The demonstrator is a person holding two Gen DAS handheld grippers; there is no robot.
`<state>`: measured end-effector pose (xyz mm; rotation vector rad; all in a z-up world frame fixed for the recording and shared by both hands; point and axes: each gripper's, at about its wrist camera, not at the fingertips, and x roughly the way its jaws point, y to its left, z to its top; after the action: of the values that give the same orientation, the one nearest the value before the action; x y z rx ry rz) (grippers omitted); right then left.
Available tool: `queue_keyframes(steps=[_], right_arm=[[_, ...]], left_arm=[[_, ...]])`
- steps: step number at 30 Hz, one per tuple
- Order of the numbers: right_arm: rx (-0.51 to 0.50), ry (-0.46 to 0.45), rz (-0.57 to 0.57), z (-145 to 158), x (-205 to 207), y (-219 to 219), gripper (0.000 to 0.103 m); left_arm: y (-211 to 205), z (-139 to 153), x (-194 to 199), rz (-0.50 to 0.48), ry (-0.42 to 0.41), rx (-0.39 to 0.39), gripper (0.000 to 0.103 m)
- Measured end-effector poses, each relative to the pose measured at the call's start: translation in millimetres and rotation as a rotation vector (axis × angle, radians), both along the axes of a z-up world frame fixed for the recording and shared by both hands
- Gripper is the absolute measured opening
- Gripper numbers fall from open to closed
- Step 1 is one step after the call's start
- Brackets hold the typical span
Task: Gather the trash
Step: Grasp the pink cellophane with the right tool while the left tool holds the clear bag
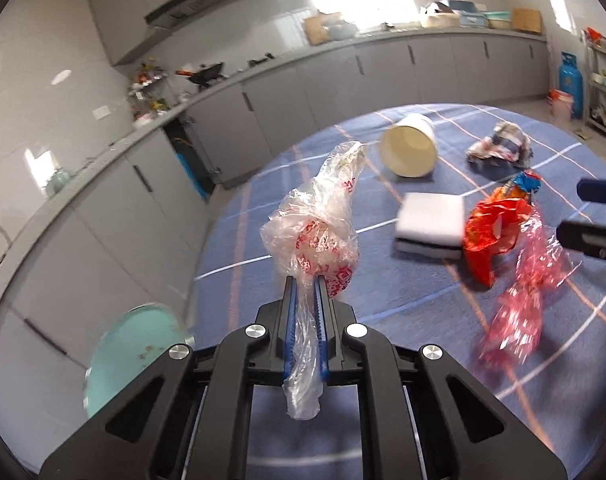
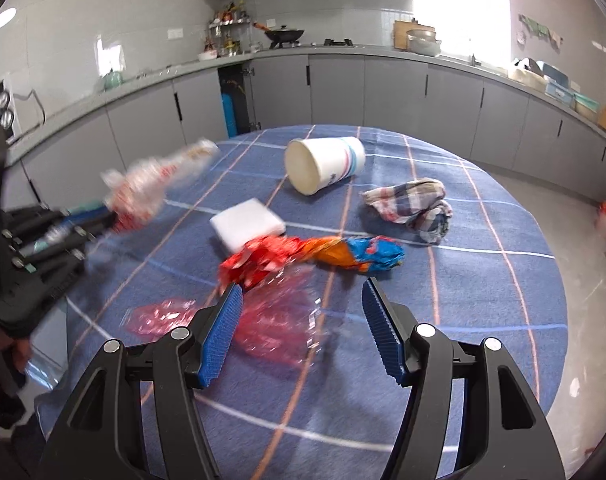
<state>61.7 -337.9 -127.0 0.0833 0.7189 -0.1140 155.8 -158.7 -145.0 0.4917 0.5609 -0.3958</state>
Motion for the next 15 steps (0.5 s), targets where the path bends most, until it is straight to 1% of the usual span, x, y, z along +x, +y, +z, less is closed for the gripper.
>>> queue_keyframes(steps=[2, 5, 9, 11, 12, 15], right_arm=[[-0.003, 0.014, -0.011, -4.5, 3.0, 3.2, 0.062], [0.04, 0.035, -0.028, -10.8, 10.1, -1.2, 0.062], [0.072, 0.068, -0.01, -16.0, 16.6, 0.0, 0.061], [0.102, 0.096, 0.004, -22.7, 19.4, 0.2, 0.055], [0.116, 0.101, 0.012, -24.4, 19.4, 0.1, 0.05], [0.113, 0.09, 0.024, -21.6, 15.6, 1.4, 0.045]], left_arm=[[15.0, 3.7, -6.7, 0.043, -0.042, 0.014, 0.009], [31.4, 3.1, -9.1, 0.072, -0.043, 0.018, 0.009], [48.3, -0.3, -9.5, 0.095, -0.039, 0.035, 0.01], [54.5, 0.6, -9.1, 0.102, -0.037, 0.034, 0.01], [56.7, 1.4, -9.5, 0.104, -0.038, 0.032, 0.01], [59.9, 5.4, -10.2, 0.107, -0.047, 0.021, 0.01]])
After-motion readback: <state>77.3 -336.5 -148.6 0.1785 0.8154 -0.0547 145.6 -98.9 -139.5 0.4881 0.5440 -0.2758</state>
